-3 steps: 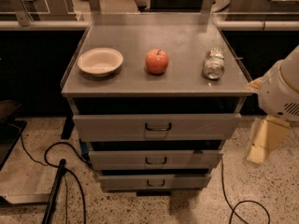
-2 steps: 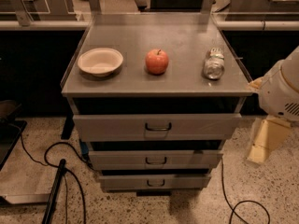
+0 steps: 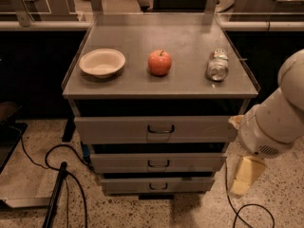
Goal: Open middle drawer
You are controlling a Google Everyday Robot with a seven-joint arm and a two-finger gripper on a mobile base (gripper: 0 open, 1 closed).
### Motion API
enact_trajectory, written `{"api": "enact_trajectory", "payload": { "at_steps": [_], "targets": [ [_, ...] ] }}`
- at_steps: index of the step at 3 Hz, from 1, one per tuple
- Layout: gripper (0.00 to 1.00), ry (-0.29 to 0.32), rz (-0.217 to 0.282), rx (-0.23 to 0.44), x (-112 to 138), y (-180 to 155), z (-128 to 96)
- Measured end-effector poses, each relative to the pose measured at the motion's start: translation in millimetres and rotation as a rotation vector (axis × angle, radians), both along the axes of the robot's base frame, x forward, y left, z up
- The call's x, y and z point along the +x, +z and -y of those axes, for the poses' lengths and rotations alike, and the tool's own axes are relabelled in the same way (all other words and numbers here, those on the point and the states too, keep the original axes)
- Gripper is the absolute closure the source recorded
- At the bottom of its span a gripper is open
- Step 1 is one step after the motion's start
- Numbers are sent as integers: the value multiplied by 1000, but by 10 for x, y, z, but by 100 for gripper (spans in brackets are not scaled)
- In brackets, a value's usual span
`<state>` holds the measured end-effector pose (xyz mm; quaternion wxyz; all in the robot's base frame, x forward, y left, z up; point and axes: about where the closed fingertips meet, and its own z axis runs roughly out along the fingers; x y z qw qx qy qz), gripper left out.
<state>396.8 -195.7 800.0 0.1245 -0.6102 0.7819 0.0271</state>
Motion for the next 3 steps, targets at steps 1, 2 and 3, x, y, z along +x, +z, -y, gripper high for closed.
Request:
{"api": "enact_trajectory", "payload": {
  "at_steps": [1, 2, 3],
  "targets": [
    [0, 10, -3, 4, 25, -448, -75],
    [0, 10, -3, 3, 20, -431, -74],
    [0, 10, -30, 31, 23, -856, -124]
  ]
}}
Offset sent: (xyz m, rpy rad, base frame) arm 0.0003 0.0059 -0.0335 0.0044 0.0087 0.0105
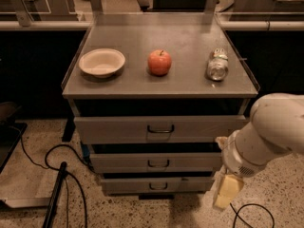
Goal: Open middle drawer
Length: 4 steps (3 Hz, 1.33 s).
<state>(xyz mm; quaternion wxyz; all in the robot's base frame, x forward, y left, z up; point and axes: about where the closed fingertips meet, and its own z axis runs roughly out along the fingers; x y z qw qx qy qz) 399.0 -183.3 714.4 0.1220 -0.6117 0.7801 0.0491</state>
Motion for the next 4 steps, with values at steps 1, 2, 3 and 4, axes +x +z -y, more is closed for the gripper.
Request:
{"api": "enact_trajectory", "payload": {
  "at_steps": [1, 2, 3, 4],
  "targets": [
    [0, -23, 16, 57, 216, -783, -12],
    [0, -23, 16, 57, 216, -785, -13],
    [0, -46, 46, 82, 312, -989, -34],
    [0, -79, 105, 123, 563, -1492, -23]
  ]
}}
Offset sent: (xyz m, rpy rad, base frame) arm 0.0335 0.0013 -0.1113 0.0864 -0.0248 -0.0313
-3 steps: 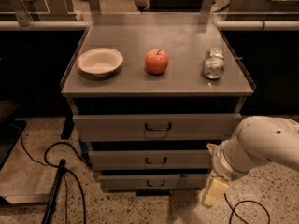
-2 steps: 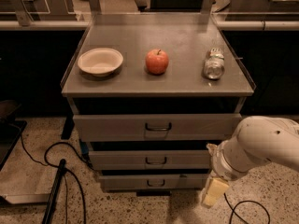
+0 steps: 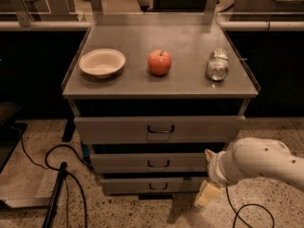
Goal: Open middle drawer
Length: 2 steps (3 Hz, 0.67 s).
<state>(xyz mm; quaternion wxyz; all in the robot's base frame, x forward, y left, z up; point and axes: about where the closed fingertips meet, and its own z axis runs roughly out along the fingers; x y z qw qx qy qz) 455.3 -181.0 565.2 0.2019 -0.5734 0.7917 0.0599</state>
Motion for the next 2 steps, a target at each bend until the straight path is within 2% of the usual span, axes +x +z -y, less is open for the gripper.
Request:
{"api": "enact_trajectory", "payload": {
  "at_steps": [2],
  "targets": [
    [0, 18, -13, 6, -49, -95, -70]
  ]
}}
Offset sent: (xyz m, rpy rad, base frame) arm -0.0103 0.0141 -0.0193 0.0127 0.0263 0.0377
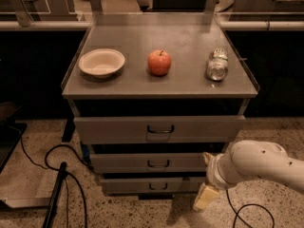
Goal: Open middle drawer
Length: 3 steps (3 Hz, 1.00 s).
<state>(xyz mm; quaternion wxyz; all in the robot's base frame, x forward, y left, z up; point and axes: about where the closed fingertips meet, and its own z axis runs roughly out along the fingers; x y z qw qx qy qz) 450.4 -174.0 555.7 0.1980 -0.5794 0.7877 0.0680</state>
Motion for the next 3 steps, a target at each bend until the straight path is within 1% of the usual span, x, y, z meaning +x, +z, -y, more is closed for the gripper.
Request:
{"api": "enact_trajectory", "payload": {
  "at_steps": [1, 2, 3],
  "targets": [
    [0, 12, -28, 6, -84, -341, -153],
    [0, 21, -23, 15, 79, -799, -310],
    [0, 22, -24, 16, 83, -819, -319]
  ]
}}
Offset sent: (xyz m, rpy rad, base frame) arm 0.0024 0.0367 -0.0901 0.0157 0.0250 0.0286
